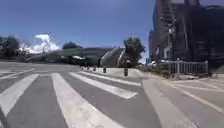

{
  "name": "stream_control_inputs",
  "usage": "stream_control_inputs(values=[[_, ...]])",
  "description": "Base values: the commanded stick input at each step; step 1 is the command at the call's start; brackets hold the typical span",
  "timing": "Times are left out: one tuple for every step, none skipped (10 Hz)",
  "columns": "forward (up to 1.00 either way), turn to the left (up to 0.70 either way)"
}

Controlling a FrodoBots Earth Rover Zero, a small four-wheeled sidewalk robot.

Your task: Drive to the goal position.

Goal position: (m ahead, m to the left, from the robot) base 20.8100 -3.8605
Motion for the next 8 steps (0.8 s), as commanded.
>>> stream_control_inputs(values=[[0.7, 0.0], [0.7, 0.0], [0.7, 0.0], [0.7, 0.0], [0.7, 0.0], [0.7, 0.0], [0.7, 0.0], [0.7, 0.0]])
